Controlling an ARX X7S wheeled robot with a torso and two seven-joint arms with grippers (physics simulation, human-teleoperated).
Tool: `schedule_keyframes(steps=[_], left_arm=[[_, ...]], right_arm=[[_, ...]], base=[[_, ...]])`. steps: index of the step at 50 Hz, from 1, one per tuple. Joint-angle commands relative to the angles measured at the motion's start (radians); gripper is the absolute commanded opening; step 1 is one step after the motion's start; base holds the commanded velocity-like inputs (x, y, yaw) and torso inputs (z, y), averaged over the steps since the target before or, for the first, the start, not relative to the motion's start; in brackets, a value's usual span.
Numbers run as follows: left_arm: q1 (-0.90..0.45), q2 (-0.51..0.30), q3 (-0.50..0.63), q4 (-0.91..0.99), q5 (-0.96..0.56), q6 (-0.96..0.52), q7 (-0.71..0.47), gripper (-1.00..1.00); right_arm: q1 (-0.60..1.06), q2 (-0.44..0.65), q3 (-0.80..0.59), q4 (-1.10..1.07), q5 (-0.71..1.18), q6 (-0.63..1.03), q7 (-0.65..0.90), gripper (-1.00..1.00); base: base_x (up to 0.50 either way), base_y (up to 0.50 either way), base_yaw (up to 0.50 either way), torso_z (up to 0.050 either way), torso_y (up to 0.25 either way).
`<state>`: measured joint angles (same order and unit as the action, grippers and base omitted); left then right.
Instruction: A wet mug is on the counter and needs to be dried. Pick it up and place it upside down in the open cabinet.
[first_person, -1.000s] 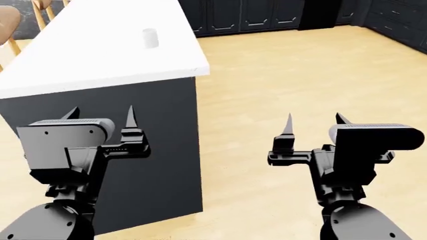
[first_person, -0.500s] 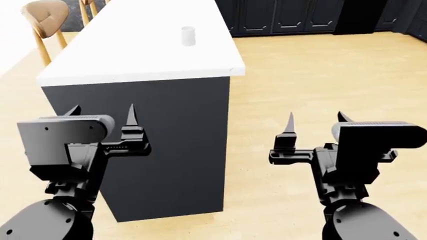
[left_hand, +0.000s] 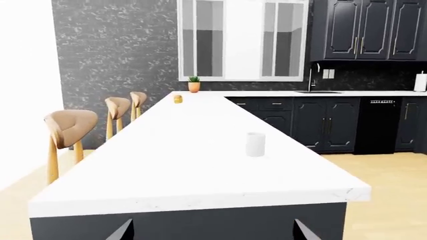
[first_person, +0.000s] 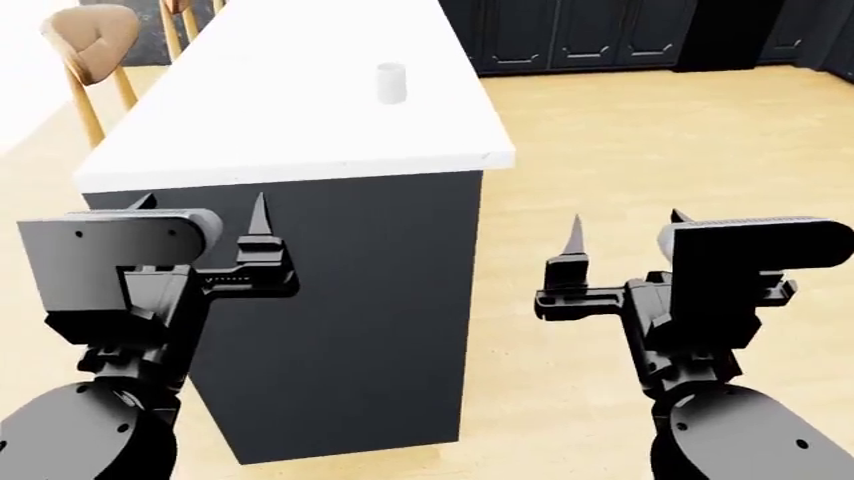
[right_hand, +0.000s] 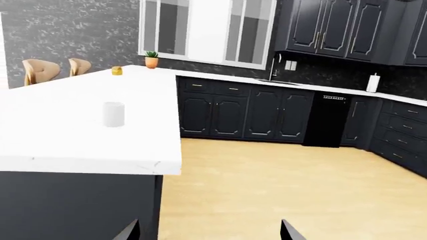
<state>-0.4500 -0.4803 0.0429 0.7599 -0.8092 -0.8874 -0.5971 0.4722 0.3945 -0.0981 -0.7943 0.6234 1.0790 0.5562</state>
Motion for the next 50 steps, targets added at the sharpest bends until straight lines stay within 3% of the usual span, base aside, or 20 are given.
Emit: schedule_keyframes(steps=[1,19,50], left_arm=[[-0.03,-0.008,-0.012,0.004,-0.028,-0.026,-0.015,1.0],[-0.039,-0.014,-0.013,0.017,-0.042,-0.033,-0.029,1.0],[-0.101,-0.033,-0.038,0.038,-0.148,-0.1,-0.067,1.0]], right_arm=[[0.05,-0.003,0.002,-0.012,0.039,0.07,0.017,1.0],[0.067,-0.001,0.035,-0.009,0.084,0.092,0.014,1.0],[0.128,-0.002,0.089,-0.053,0.191,0.198,0.055,1.0]], base=[[-0.44,-0.38,0.0,0.0,0.0],[-0.48,-0.25,0.0,0.0,0.0],[-0.5,0.02,0.0,0.0,0.001]])
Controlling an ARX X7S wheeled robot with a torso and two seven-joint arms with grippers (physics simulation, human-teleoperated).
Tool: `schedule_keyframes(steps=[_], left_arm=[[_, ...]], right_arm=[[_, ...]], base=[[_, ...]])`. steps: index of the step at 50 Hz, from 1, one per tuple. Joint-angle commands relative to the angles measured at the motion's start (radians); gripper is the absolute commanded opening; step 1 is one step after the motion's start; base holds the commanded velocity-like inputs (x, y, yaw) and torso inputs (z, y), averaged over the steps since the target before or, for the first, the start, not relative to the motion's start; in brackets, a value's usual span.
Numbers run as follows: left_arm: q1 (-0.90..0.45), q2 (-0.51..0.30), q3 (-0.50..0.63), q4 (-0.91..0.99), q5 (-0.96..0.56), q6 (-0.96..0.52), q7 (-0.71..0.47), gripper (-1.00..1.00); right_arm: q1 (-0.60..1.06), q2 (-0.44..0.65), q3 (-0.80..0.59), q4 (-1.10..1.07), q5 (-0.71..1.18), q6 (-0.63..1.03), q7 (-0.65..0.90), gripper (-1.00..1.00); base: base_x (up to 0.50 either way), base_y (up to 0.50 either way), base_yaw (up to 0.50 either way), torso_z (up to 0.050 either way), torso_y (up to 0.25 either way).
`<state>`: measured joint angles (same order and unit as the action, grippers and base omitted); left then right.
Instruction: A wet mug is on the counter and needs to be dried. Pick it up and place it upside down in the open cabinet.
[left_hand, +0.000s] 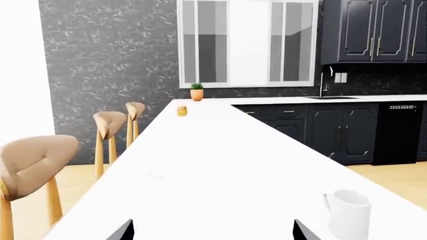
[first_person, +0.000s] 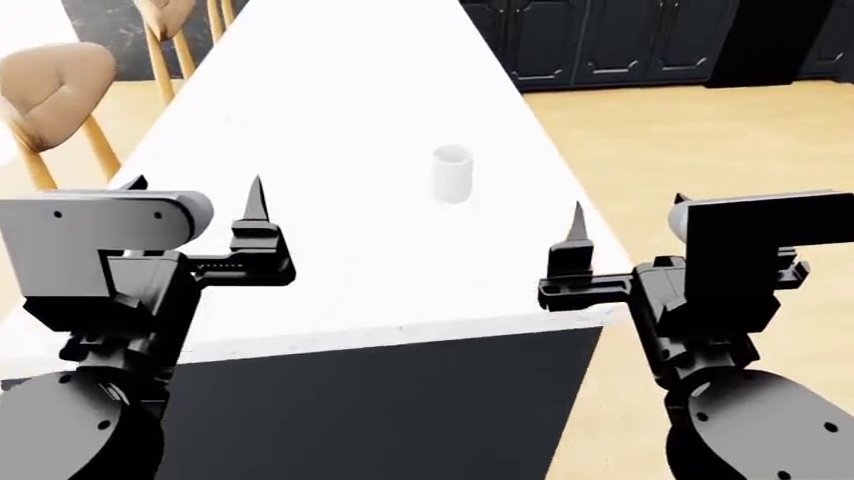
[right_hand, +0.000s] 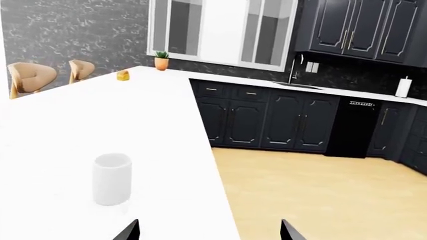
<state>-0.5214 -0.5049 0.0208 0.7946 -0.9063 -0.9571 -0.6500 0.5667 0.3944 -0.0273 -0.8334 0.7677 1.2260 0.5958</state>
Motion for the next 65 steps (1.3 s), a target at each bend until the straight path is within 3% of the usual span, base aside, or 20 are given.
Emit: schedule_keyframes(steps=[1,18,34,43,55,65], left_arm=[[-0.032,-0.009,-0.017,0.002,-0.054,-0.032,-0.015,1.0],[-0.121,-0.023,-0.043,-0.032,-0.175,-0.106,-0.046,1.0],[-0.151,-0.03,-0.029,-0.075,-0.193,-0.12,-0.039,1.0],[-0.167,-0.038,-0.03,-0.093,-0.215,-0.133,-0.043,1.0],[-0.181,-0.044,-0.034,-0.098,-0.236,-0.142,-0.054,1.0],[-0.193,-0.044,-0.021,-0.131,-0.23,-0.139,-0.041,1.0]], right_arm=[[0.038,-0.003,0.019,-0.012,0.052,0.056,0.016,1.0],[0.134,-0.014,0.068,0.045,0.145,0.177,0.044,1.0],[0.159,-0.01,0.07,0.084,0.206,0.212,0.038,1.0],[0.215,-0.026,0.14,0.149,0.371,0.318,0.034,1.0],[0.373,0.034,0.049,0.385,0.61,0.326,0.106,1.0],[0.427,0.052,-0.036,0.501,0.619,0.288,0.065,1.0]], base=[[-0.5,0.04,0.0,0.0,0.0],[-0.12,0.01,0.0,0.0,0.001],[-0.39,0.04,0.0,0.0,0.001],[0.0,0.0,0.0,0.0,0.0],[0.0,0.0,0.0,0.0,0.0],[0.0,0.0,0.0,0.0,0.0]])
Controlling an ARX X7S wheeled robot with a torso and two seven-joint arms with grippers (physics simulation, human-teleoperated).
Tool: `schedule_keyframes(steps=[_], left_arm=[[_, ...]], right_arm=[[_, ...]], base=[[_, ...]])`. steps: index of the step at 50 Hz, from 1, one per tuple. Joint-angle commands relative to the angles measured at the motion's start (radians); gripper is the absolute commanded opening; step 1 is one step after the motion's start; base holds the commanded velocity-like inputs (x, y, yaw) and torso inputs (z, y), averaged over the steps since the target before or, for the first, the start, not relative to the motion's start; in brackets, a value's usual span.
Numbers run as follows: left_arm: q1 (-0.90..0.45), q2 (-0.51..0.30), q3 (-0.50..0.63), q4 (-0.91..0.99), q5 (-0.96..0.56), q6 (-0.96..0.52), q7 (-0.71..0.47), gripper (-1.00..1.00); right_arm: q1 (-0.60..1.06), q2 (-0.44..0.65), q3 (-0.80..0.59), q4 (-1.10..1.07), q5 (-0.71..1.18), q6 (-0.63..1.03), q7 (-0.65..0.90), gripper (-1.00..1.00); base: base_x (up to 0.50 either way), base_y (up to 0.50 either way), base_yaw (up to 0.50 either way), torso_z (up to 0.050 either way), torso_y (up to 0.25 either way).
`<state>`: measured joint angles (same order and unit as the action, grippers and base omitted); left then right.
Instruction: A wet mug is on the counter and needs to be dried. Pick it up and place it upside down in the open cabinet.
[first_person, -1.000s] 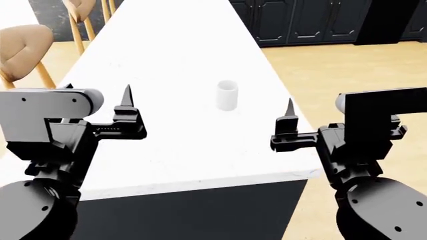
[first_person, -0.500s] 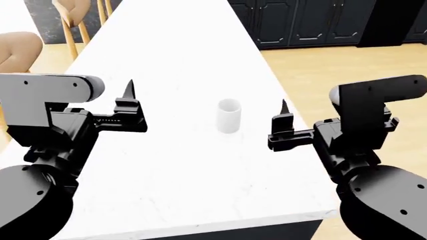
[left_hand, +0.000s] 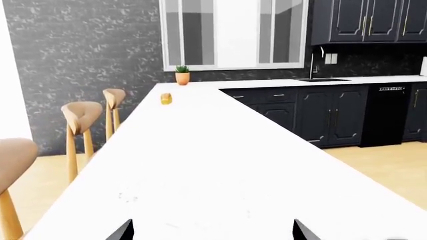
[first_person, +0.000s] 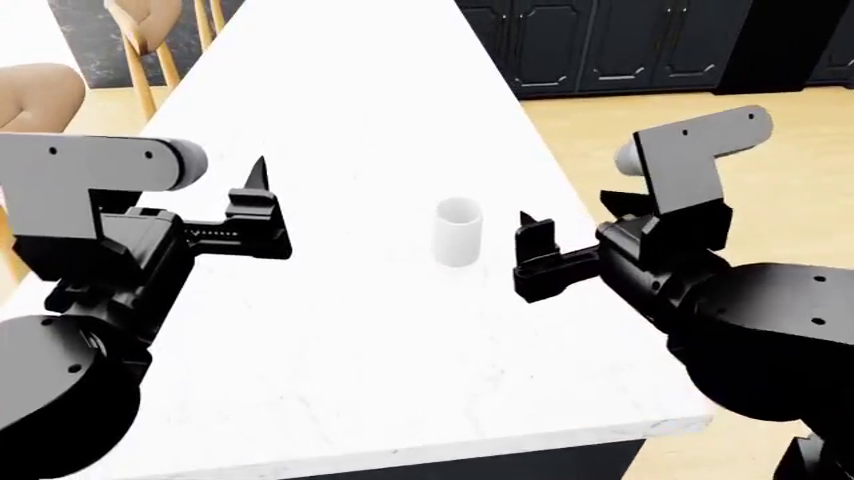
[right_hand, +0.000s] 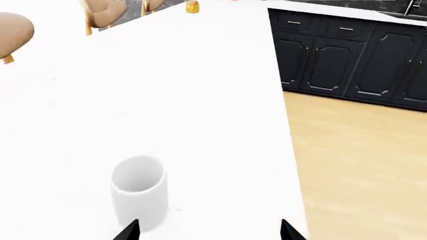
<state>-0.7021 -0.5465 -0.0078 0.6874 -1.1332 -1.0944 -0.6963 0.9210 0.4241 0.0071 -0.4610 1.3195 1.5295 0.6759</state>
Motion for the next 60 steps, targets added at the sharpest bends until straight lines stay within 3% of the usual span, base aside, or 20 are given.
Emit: schedule_keyframes(steps=[1,18,60], left_arm=[[-0.013,-0.002,0.009,-0.026,-0.003,-0.001,0.005,1.0],[-0.015,-0.006,0.02,-0.036,0.004,0.006,0.006,1.0],[-0.013,-0.016,0.042,-0.047,0.008,0.022,0.005,1.0]], right_arm=[[0.076,0.023,-0.075,0.135,0.071,-0.016,-0.02,1.0],[0.108,0.012,-0.198,0.216,-0.01,-0.09,-0.119,1.0],[0.088,-0.075,-0.407,0.315,-0.19,-0.241,-0.17,1.0]], base=[[0.0,0.0,0.0,0.0,0.0],[0.0,0.0,0.0,0.0,0.0],[0.0,0.0,0.0,0.0,0.0]])
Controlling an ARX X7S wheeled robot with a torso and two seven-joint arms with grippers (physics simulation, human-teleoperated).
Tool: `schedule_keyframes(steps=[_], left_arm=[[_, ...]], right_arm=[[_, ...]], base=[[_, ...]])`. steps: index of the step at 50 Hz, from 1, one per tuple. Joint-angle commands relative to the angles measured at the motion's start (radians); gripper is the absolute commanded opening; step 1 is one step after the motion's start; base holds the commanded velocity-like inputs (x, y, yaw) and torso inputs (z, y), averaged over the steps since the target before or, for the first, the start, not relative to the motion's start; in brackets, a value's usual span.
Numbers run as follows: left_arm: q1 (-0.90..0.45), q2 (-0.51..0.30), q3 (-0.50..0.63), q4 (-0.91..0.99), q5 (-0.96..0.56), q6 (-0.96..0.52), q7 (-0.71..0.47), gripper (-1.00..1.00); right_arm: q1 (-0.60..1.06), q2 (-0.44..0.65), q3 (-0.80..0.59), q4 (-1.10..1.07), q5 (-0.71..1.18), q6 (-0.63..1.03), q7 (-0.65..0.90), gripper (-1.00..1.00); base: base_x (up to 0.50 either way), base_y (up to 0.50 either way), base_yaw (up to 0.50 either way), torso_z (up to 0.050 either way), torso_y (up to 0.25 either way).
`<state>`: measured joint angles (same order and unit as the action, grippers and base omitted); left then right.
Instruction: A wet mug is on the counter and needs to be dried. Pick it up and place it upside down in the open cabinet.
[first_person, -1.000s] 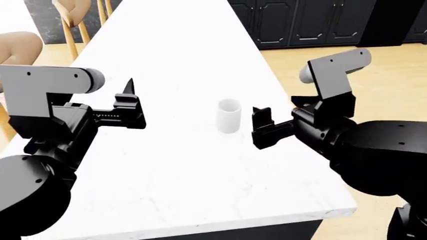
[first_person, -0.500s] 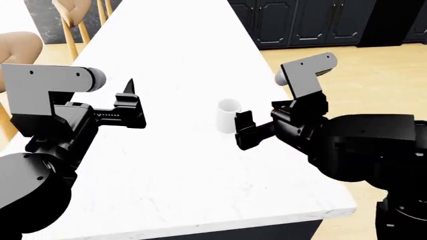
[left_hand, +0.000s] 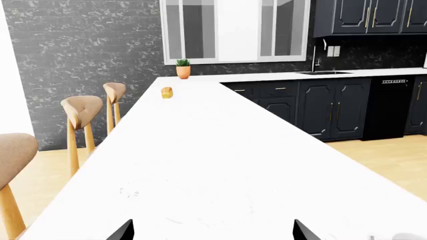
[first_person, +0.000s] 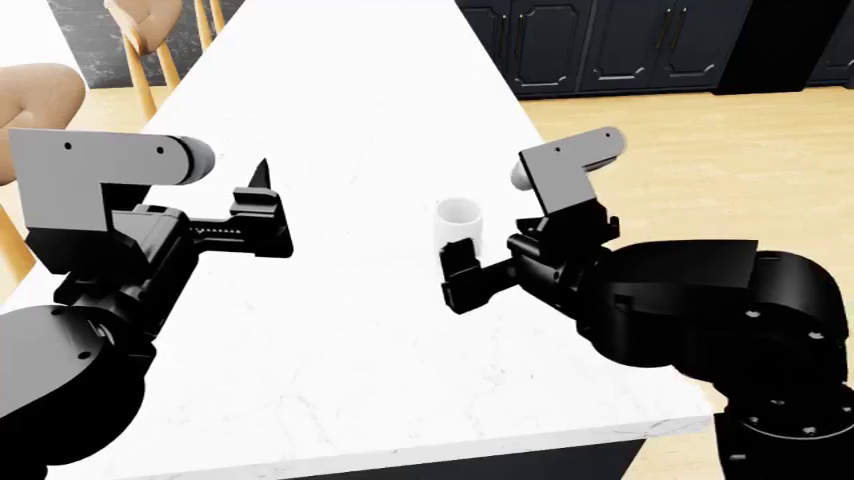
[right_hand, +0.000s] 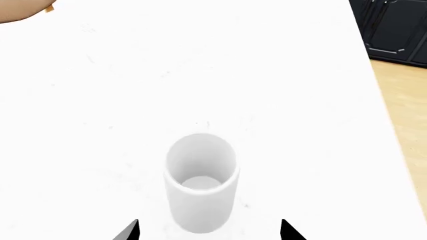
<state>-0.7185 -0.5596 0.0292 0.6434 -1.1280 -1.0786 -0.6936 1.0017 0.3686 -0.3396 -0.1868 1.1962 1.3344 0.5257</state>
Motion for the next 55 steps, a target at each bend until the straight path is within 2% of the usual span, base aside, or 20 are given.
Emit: schedule_keyframes(steps=[1,55], left_arm=[[0.004,-0.004,0.005,-0.003,0.003,0.007,0.003,1.0],[0.012,-0.019,0.024,-0.015,0.015,0.036,0.008,1.0]], right_arm=[[0.009,-0.02,-0.063,0.046,-0.07,-0.048,-0.022,1.0],[0.018,-0.061,-0.181,0.225,-0.154,-0.178,-0.157,1.0]], base=[[0.0,0.0,0.0,0.0,0.0],[0.0,0.0,0.0,0.0,0.0]])
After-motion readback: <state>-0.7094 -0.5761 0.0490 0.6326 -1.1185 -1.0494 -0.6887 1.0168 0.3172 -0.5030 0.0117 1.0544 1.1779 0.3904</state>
